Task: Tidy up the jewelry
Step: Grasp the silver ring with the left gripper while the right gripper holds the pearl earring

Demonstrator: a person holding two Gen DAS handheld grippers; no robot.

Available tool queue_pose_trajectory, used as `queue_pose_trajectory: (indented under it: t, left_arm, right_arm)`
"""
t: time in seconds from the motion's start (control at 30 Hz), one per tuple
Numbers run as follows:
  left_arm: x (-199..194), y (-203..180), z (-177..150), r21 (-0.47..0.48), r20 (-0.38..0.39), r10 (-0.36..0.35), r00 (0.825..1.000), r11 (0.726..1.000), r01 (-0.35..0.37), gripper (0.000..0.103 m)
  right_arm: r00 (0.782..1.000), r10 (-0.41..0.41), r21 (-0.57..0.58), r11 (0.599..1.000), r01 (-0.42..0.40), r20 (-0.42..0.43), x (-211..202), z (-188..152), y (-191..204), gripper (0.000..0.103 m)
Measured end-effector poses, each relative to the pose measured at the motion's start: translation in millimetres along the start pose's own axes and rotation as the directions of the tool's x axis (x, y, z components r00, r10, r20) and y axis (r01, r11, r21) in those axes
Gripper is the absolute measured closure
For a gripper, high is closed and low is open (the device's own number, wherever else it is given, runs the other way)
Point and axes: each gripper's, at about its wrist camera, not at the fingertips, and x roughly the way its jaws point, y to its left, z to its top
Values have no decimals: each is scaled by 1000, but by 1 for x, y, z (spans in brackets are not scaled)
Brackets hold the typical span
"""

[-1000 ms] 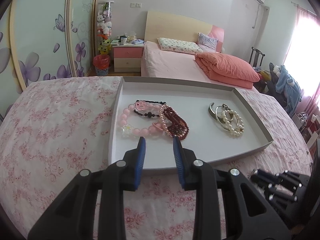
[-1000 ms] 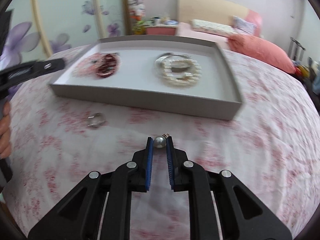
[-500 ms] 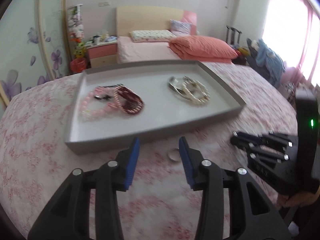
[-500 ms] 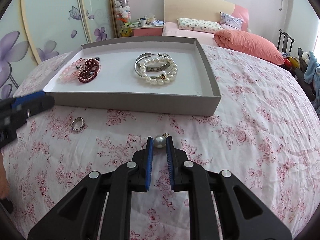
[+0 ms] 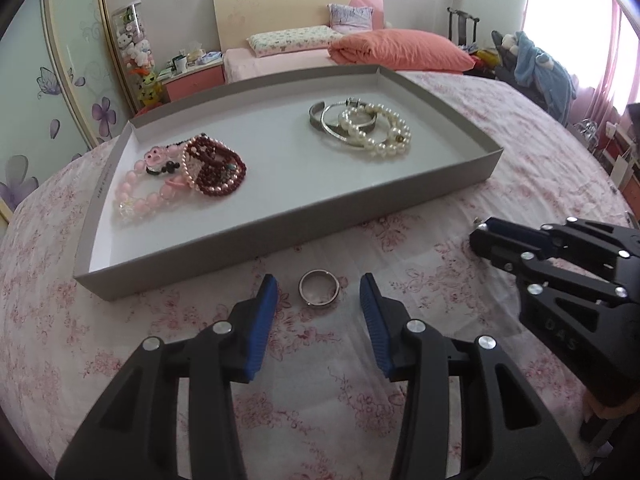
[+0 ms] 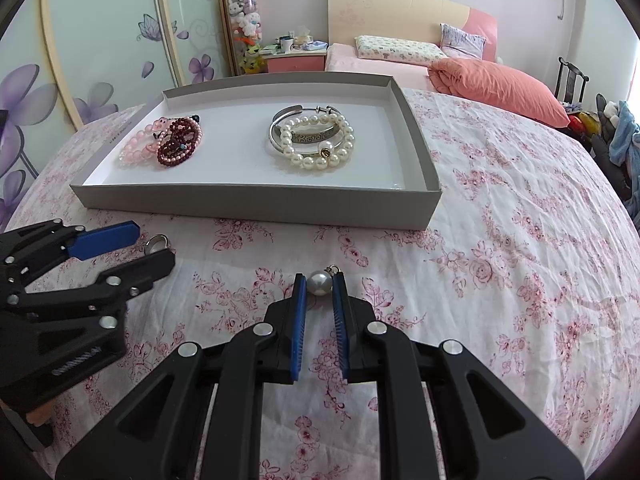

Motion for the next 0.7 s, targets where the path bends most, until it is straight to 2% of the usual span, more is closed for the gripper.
queue_pose_trajectory:
  t: [0.03,0.1,0.13,0.37,0.7]
  left_arm:
    - [0,0,0,-4,3,6,1000,1000,-6,63]
    - [1,1,2,-11,5,10,1000,1000,-10,77]
    - [1,1,3,-17,5,18,1000,1000,-18,80]
    - [-4,23,-4,-84,1,72,997,994,-72,81]
    - [-24,66,-29,-187,-11,148,989,971,-148,81]
  right_arm:
    - [1000,0,0,1000,0,0,0,0,0,89]
    - [1000,-1,-1,1000,1,0,0,0,0,89]
    - [1000,-1,-1,1000,1,0,0,0,0,89]
    - [1000,-5,-11,1000,5,0,0,0,1,89]
    - [1000,18,-74,997,-18,-2,2,2,25,89]
